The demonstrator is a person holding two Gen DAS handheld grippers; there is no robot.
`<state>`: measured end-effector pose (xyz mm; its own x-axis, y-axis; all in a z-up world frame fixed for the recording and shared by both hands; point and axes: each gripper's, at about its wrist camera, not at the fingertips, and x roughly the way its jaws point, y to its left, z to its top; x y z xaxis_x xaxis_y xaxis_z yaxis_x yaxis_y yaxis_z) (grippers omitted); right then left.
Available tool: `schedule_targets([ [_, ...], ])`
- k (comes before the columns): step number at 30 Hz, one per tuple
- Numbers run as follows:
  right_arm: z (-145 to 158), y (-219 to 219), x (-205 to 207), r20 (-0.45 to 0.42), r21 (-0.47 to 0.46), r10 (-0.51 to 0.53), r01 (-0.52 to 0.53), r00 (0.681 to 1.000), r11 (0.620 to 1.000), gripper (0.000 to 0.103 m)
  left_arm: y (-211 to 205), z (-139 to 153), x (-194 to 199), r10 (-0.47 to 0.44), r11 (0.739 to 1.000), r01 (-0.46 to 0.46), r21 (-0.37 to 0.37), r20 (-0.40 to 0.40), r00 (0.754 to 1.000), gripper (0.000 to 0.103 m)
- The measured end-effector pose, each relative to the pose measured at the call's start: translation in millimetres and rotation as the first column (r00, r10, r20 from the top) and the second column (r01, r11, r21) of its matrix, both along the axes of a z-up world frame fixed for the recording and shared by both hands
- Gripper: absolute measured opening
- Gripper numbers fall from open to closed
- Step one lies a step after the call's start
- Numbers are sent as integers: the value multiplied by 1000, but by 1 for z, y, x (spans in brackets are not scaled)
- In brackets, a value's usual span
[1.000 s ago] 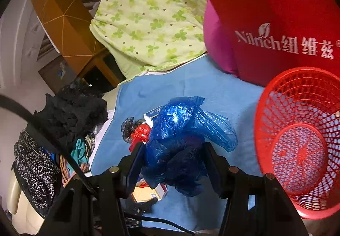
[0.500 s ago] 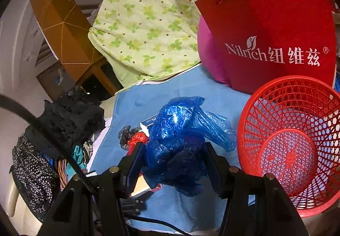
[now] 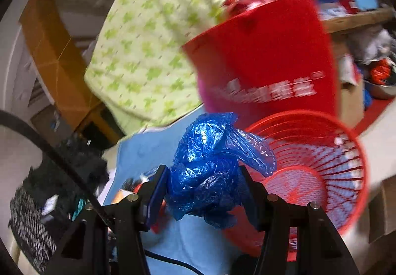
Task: Collect trash
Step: 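Carry the blue bag and the box into the red mesh basket and release both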
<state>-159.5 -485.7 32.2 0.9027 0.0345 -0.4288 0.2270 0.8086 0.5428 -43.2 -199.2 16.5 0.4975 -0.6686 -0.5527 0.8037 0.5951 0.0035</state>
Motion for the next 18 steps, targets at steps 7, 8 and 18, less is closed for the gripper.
schedule_targets([
  [7, -24, -59, -32, -33, 100, -98, 101, 995, 990, 61, -108, 15, 1, -52, 998, 53, 33, -30, 998, 66],
  [8, -29, -65, -34, -42, 115, -107, 111, 993, 987, 62, -122, 12, 2, -52, 997, 54, 50, -36, 998, 66],
  [18, -49, -85, -44, -32, 194, -129, 132, 991, 972, 69, -153, 3, 3, -19, 994, 21, 109, -15, 1000, 72],
])
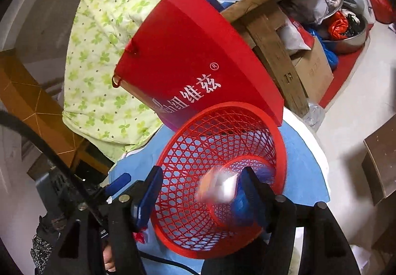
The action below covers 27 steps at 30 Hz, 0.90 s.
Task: Collect trash
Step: 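Carry the blue bag and the box into the red mesh basket and release both, then grasp the orange bag with the right tool while the left tool grasps the red ribbon bag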
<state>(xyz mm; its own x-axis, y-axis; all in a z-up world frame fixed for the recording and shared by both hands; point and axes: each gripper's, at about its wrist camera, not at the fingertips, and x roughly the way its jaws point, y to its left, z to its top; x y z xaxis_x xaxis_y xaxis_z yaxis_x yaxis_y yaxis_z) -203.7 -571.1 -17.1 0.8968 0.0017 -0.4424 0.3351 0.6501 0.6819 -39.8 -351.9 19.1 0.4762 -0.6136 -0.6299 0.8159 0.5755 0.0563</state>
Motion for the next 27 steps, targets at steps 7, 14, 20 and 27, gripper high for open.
schedule_targets([
  [7, 26, 27, -1, 65, -100, 21, -15, 998, 995, 69, 77, 15, 19, 142, 988, -139, -60, 37, 989, 73],
  [14, 56, 85, 26, 124, -189, 189, -164, 974, 968, 69, 224, 5, 39, 458, 889, -457, -32, 128, 880, 75],
  [20, 59, 155, 78, 81, -220, 378, -354, 922, 909, 69, 306, -20, 39, 607, 779, -625, 45, 190, 771, 75],
  [27, 7, 228, 158, -68, -74, 553, -557, 830, 827, 69, 339, -60, 33, 640, 758, -648, 71, 110, 760, 75],
])
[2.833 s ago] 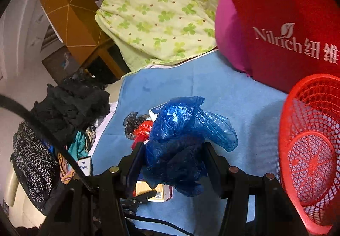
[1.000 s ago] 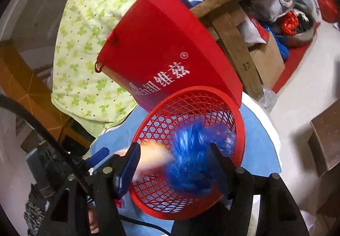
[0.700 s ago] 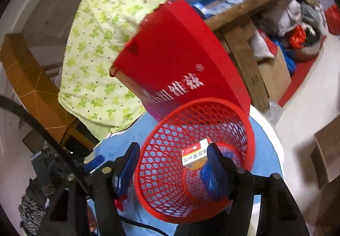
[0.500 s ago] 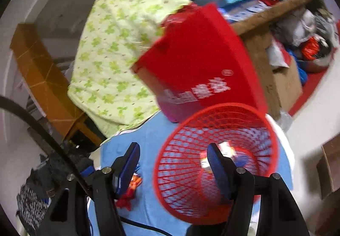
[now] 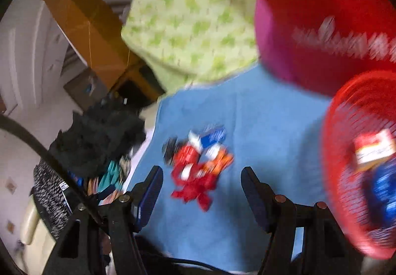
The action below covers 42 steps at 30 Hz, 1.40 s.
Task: Collect trash
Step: 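Grasp the orange bag with the right tool while the left tool grasps the red ribbon bag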
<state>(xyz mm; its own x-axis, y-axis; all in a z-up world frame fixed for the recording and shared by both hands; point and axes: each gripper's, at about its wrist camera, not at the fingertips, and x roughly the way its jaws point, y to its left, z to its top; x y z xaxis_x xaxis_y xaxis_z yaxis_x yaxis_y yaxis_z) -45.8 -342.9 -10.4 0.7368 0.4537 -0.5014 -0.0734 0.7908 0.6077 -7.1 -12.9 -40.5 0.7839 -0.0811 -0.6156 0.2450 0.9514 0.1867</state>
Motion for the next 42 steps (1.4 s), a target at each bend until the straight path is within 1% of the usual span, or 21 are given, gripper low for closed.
schedule_targets([
  [2, -20, 17, 22, -60, 10, 31, -30, 998, 999, 69, 5, -11, 3, -2, 1000, 1, -27, -43, 999, 75],
  [6, -56, 27, 63, -163, 47, 38, -31, 986, 998, 69, 9, -25, 6, -3, 999, -1, -50, -76, 997, 75],
  [8, -72, 27, 86, -216, 74, 29, -13, 976, 997, 68, 12, -28, 8, -1, 999, -4, -53, -84, 996, 75],
  [10, -87, 28, 109, -261, 102, 23, 4, 965, 995, 65, 15, -32, 12, 5, 998, -11, -61, -95, 995, 75],
  [12, -99, 31, 131, -294, 115, 13, 22, 956, 993, 59, 17, -36, 15, 6, 997, -16, -81, -114, 993, 75],
  [13, -104, 33, 141, -308, 117, 3, 34, 951, 993, 58, 18, -38, 17, 4, 996, -15, -89, -122, 993, 75],
  [16, -121, 37, 173, -381, 142, -17, 77, 924, 987, 57, 16, -43, 21, -6, 995, -8, -96, -141, 990, 75],
  [18, -132, 44, 190, -420, 139, -22, 88, 907, 986, 56, 13, -47, 22, -16, 996, 2, -94, -148, 989, 75],
  [20, -140, 53, 201, -463, 89, -26, 76, 886, 993, 55, 10, -48, 22, -30, 995, 15, -97, -151, 988, 75],
  [21, -142, 57, 203, -471, 69, -32, 72, 882, 995, 52, 9, -47, 23, -37, 995, 22, -102, -153, 988, 75],
  [22, -141, 61, 204, -460, 33, -41, 63, 887, 997, 49, 7, -47, 23, -45, 994, 28, -108, -156, 987, 75],
  [23, -139, 65, 203, -445, 2, -41, 46, 895, 999, 42, 5, -46, 24, -58, 992, 39, -122, -161, 985, 75],
  [24, -139, 66, 203, -433, -9, -36, 35, 901, 999, 41, 3, -46, 25, -70, 990, 48, -132, -164, 984, 75],
  [26, -138, 61, 196, -416, -3, -32, 33, 909, 999, 39, -5, -45, 26, -102, 985, 77, -151, -166, 981, 75],
  [31, -130, 33, 165, -366, 15, -54, 64, 929, 998, 39, -29, -47, 37, -163, 976, 133, -172, -177, 971, 75],
  [35, -114, 16, 133, -319, -22, -75, 72, 945, 997, 39, -50, -59, 58, -204, 963, 153, -224, -224, 953, 75],
  [37, -104, 12, 117, -292, -42, -78, 69, 953, 997, 39, -62, -66, 69, -201, 964, 147, -221, -243, 949, 75],
  [40, -91, 8, 95, -248, -80, -76, 57, 966, 995, 39, -75, -75, 81, -234, 954, 168, -248, -269, 934, 75],
  [42, -84, 10, 82, -222, -107, -70, 47, 972, 993, 39, -83, -81, 89, -235, 952, 158, -261, -297, 925, 75],
])
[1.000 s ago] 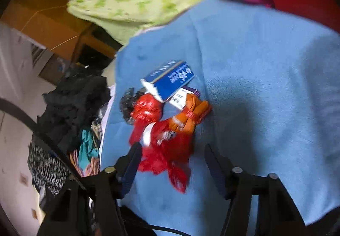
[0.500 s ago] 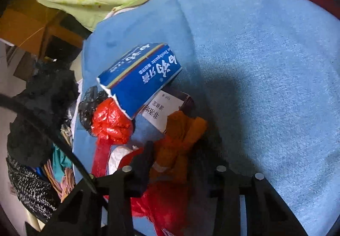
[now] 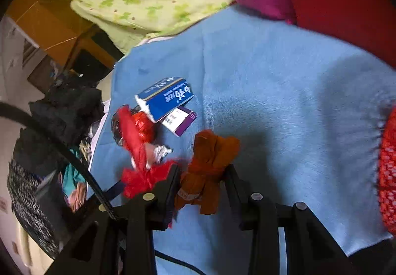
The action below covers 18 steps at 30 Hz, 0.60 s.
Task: Collect trash
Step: 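Grasp the orange bag with the right tool while the left tool grasps the red ribbon bag, then lift the orange bag and red ribbon bag toward the red mesh basket with both tools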
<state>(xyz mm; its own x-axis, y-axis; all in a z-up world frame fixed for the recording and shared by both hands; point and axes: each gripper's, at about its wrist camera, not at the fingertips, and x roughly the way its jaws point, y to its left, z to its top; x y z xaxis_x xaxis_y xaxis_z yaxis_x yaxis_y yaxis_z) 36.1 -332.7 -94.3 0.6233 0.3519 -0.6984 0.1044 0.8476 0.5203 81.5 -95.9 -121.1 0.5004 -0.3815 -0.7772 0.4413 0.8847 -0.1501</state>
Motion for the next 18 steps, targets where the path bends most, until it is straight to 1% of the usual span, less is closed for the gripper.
schedule_targets([
  [4, 12, 5, -25, 46, -60, 12, -9, 999, 998, 39, -6, -8, 4, -5, 999, 3, -34, -55, 998, 75],
  [5, 14, 6, -29, 53, -73, 13, -9, 999, 997, 39, -7, -9, 3, -6, 999, 4, -43, -61, 998, 67],
  [6, 15, 5, -35, 58, -82, 13, -8, 998, 997, 39, -8, -12, 1, -11, 999, 8, -42, -70, 997, 52],
  [8, 18, 4, -43, 69, -103, 12, -5, 998, 995, 39, -9, -13, -2, -6, 1000, 4, -31, -72, 997, 48],
  [9, 20, 4, -47, 74, -113, 13, -4, 997, 994, 39, -9, -12, -5, -2, 999, -1, -38, -64, 998, 43],
  [11, 24, 4, -52, 87, -116, 15, -5, 996, 993, 39, -6, -7, -11, 11, 998, -15, -61, -59, 998, 38],
  [13, 29, 3, -58, 107, -120, 18, -5, 994, 993, 39, 0, 1, -21, 25, 997, -28, -73, -41, 999, 38],
  [16, 40, 8, -68, 143, -152, 23, -1, 990, 988, 39, 4, 23, -40, 45, 997, -44, -57, 23, 999, 38],
  [18, 48, 9, -76, 167, -153, 27, -2, 986, 988, 39, 5, 43, -51, 59, 998, -56, -41, 69, 996, 38],
])
